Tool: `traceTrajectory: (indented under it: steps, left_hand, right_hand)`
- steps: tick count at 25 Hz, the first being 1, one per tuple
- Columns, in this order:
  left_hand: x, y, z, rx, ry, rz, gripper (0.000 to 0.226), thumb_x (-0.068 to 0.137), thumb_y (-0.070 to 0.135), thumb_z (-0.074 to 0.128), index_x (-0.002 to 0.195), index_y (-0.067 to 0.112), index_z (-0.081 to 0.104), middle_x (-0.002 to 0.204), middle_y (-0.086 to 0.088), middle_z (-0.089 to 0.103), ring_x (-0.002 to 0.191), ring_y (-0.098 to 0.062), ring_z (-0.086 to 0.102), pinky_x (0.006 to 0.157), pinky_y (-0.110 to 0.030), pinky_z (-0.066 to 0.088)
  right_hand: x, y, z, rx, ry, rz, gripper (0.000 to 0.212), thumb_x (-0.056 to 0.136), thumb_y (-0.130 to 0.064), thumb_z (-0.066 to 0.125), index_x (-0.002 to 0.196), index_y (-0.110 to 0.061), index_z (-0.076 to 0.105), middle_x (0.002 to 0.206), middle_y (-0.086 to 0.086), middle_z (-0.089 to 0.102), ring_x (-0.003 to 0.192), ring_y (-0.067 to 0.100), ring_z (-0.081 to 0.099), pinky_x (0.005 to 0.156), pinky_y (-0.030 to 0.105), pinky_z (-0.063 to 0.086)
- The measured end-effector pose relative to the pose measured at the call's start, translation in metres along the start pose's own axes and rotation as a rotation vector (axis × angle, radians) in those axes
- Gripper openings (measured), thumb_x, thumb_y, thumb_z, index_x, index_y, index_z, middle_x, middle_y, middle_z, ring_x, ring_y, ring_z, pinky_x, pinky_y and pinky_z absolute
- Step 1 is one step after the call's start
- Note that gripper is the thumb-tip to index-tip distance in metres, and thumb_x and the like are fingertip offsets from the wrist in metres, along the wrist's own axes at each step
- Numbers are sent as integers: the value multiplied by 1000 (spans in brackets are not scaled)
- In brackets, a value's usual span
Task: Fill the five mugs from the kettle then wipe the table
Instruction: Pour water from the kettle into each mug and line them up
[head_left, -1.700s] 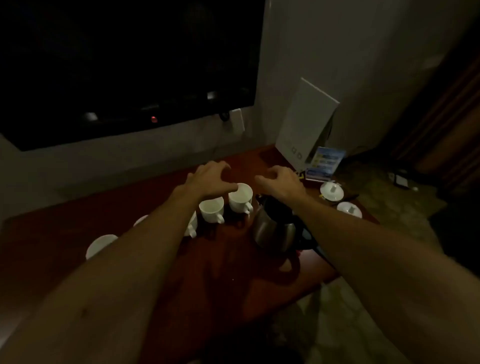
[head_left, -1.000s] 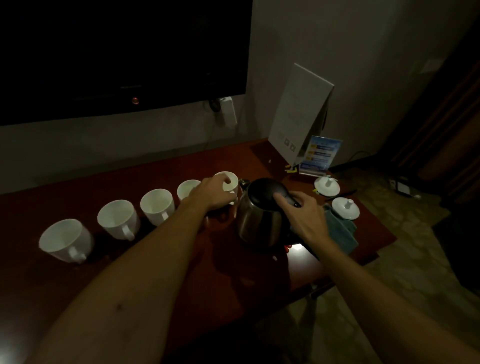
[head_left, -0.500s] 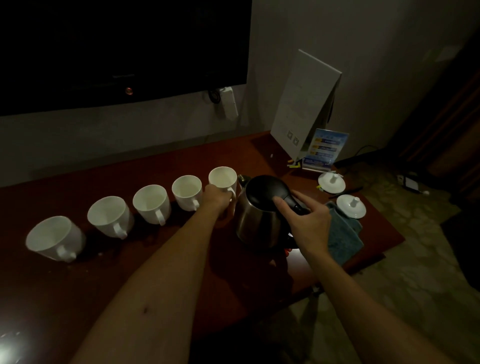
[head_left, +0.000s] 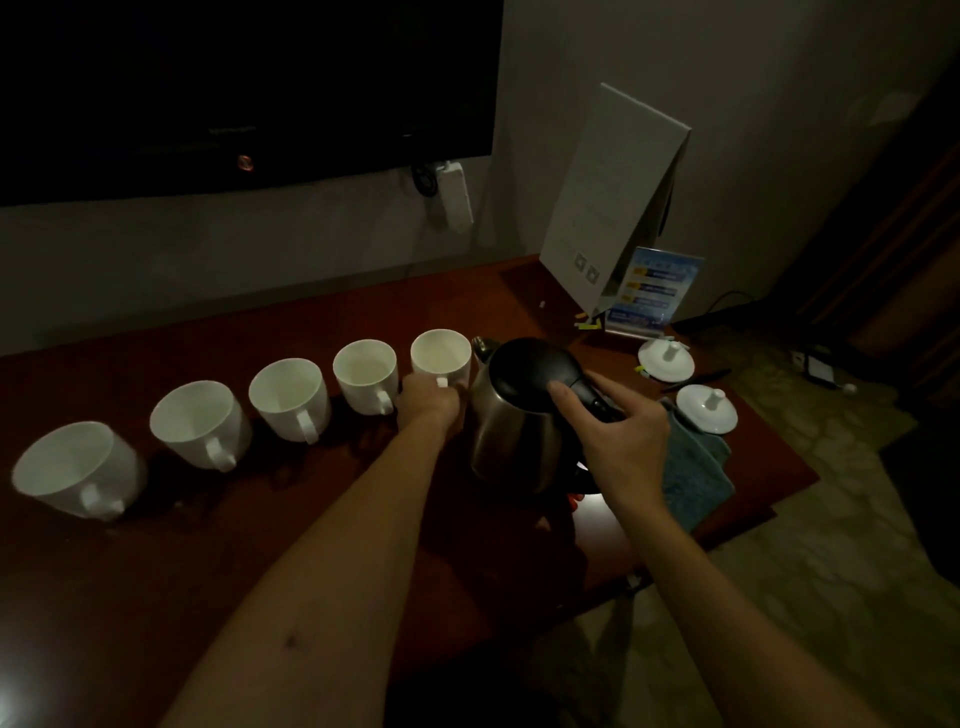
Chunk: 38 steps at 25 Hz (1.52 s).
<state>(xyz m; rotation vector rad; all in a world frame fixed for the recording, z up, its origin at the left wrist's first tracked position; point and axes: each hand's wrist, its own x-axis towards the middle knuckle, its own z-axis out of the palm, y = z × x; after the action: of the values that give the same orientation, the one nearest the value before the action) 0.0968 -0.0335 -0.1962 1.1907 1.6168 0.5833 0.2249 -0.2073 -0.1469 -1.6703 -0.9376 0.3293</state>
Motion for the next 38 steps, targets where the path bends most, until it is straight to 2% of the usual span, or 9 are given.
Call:
traceTrajectory:
  steps: [4,6,8,12,19,24,28,33,38]
  left_hand:
    - [-9,-17,-23,153,-30,80,32,88,19,71,116,5,63,112,-13,68,103,-29,63,84,-40,53]
    - [-14,-17,-29,200,-14,120,31,88,16,70,116,4,64,113,-13,67,105,-30,63,81,-38,50]
    - [-17,-18,-30,218,-4,121,32,88,17,71,116,5,64,113,-13,67,106,-30,63,79,-37,49]
    - [-29,-27,-29,257,-14,140,24,88,19,72,108,6,69,105,-12,70,96,-26,64,69,-31,45]
    - [-42,-45,-47,254,17,109,35,81,36,78,105,13,66,106,-7,68,96,-24,64,75,-38,53]
    - [-51,-53,-53,260,109,164,47,75,37,83,110,14,61,114,-7,65,107,-27,61,80,-44,54]
    - [-58,-51,-54,282,145,169,48,78,32,82,117,15,58,121,-6,62,112,-25,59,86,-42,53]
    - [-63,-42,-61,430,154,192,69,76,35,82,133,18,48,136,-5,54,128,-27,50,101,-51,46]
    - [-66,-30,-73,377,45,174,64,75,38,82,128,17,52,129,-6,58,120,-29,55,99,-53,48]
  right_hand:
    - [1,2,-3,47,-37,-7,35,81,-31,83,113,-34,71,94,-30,67,87,-17,66,75,7,53]
    - [1,2,-3,69,-55,19,55,77,-43,82,126,-22,71,104,-20,71,95,-13,67,80,10,55]
    - [0,3,-4,78,-69,33,66,72,-52,80,129,-20,70,110,-16,73,100,-11,67,84,13,56]
    - [3,2,-5,72,-81,30,70,73,-47,82,133,-14,69,115,-8,74,100,-10,67,86,9,54]
    - [5,3,-5,90,-61,31,63,74,-39,83,129,-11,70,109,-13,73,102,-5,70,90,17,57]
    - [9,3,-7,84,-88,31,53,79,-20,85,128,-14,67,102,-22,68,93,-15,67,84,9,54]
    - [7,0,-13,73,-96,20,56,75,-31,84,127,-14,69,106,-10,73,94,-9,69,85,15,57]
    - [13,-14,-21,10,-144,16,58,73,-45,83,121,-13,76,108,-3,78,99,7,74,89,38,63]
    - [22,-37,-22,-54,-237,-6,48,75,-39,88,118,-19,78,108,-9,78,97,1,74,87,35,63]
